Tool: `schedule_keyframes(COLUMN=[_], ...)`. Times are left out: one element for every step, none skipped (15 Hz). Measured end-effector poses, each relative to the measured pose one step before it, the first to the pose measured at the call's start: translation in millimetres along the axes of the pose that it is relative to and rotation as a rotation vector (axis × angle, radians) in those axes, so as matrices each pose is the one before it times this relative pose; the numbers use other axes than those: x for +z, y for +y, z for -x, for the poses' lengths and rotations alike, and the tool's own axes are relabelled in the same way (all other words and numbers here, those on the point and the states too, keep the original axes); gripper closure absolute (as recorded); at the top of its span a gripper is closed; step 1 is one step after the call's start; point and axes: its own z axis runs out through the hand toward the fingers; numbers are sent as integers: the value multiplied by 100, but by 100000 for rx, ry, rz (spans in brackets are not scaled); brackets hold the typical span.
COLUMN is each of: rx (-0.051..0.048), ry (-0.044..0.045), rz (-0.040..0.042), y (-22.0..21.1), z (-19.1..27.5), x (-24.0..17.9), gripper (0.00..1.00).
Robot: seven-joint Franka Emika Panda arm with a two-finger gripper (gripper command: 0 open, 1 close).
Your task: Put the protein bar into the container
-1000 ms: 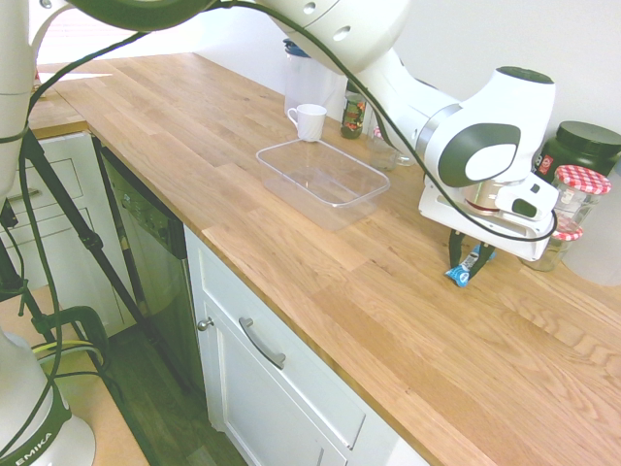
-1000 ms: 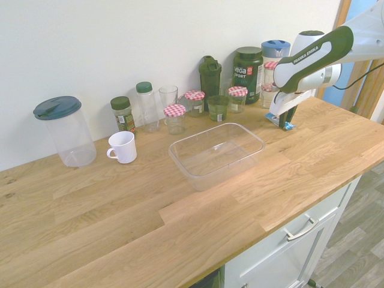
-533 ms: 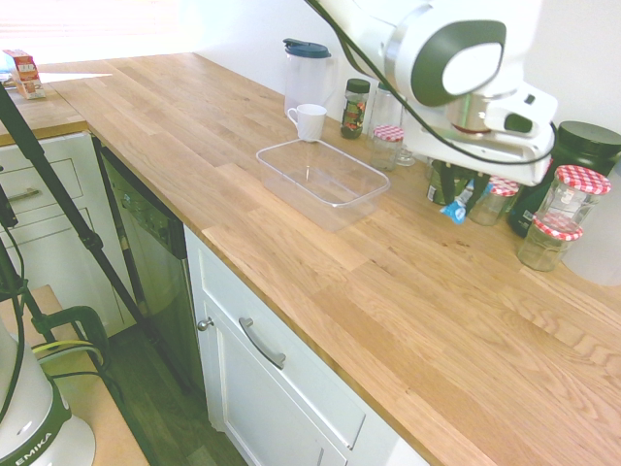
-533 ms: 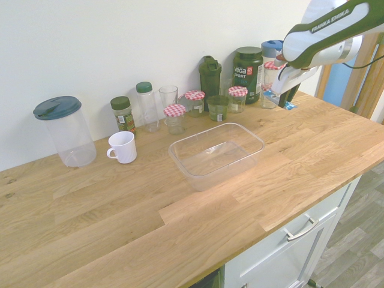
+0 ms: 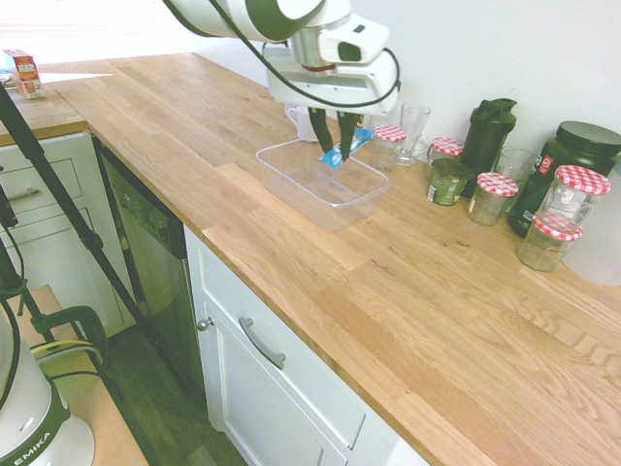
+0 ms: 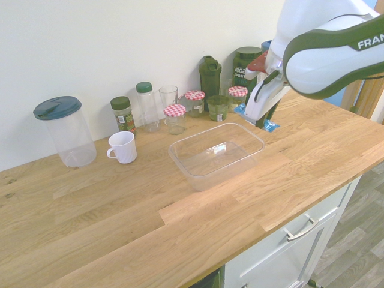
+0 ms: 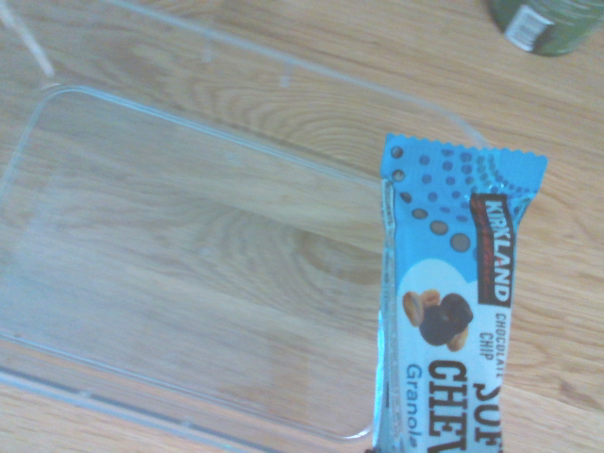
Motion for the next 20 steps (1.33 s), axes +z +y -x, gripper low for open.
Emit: schedule_keyframes(rx=[-555, -247, 3, 34, 123, 296, 370, 408, 241, 106, 151, 90, -188, -97, -67, 67, -22, 9, 106, 91], ry=[100, -207, -266, -128, -236, -214, -284, -323, -121, -292, -404, -530, -718, -718, -609, -286, -196, -124, -213, -356], rz=[725, 798, 934, 1016, 842, 417, 106, -126, -38, 0, -37, 137, 316, 288, 483, 338, 264, 129, 179, 419], y=[-1131, -969, -845, -874, -928, -967, -1016, -1058, -1006, -1088, -1080, -935, -726, -494, -289, -191, -110, -151, -146, -65], z=[853, 712, 612, 411, 232, 5, -202, -206, -163, -7, 156, 211, 272, 234, 129, -3, -56, -84, -77, -41], x=[190, 403, 489, 570, 654, 546, 534, 436, 341, 346, 323, 386, 541, 550, 555, 383, 287, 219, 277, 490], gripper=[100, 100, 100, 100, 100, 100, 100, 100, 100, 100, 100, 100, 100, 100, 100, 100, 100, 100, 100, 100])
